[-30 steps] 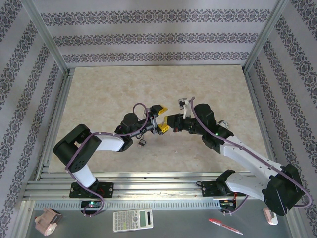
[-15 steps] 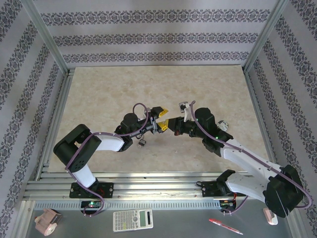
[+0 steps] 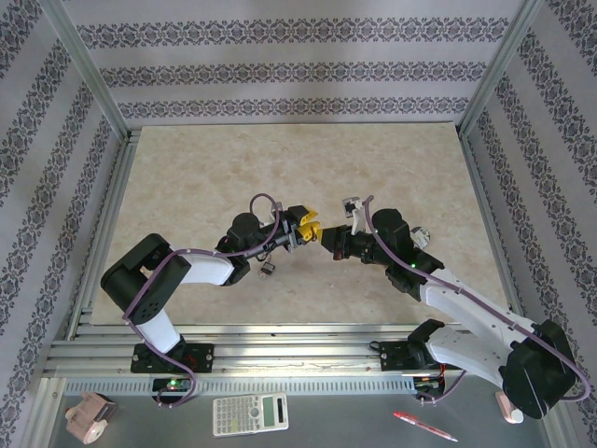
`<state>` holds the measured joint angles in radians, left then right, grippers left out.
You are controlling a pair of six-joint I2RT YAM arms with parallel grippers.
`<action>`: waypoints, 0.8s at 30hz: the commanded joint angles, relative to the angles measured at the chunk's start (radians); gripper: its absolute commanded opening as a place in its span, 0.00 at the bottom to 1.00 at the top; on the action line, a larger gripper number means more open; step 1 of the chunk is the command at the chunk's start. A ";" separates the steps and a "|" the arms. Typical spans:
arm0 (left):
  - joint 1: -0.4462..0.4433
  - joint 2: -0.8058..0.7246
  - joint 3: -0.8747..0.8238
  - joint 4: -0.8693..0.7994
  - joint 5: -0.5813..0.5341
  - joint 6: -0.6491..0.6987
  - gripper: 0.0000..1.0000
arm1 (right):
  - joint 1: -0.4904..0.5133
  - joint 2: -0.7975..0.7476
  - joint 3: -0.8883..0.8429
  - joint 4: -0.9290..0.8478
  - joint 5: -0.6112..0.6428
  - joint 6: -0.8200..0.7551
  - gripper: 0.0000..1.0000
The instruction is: Unlock with the key
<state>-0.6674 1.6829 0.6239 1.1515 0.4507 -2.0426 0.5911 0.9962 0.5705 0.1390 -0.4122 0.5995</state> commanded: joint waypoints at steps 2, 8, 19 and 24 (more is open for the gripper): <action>0.005 0.019 0.008 0.074 -0.007 0.014 0.27 | -0.010 -0.011 -0.004 0.007 0.002 0.003 0.00; 0.005 0.030 0.005 0.088 0.001 0.017 0.12 | -0.021 -0.003 0.001 0.010 -0.004 0.008 0.00; 0.017 0.049 -0.027 0.117 0.034 0.053 0.57 | -0.050 -0.028 0.033 -0.033 -0.024 -0.001 0.00; 0.040 0.106 -0.053 0.278 0.090 0.136 0.72 | -0.098 -0.033 0.066 -0.044 -0.060 0.001 0.00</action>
<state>-0.6495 1.7477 0.5842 1.2667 0.4953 -1.9793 0.5137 0.9821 0.5941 0.0864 -0.4305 0.5995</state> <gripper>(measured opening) 0.712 0.061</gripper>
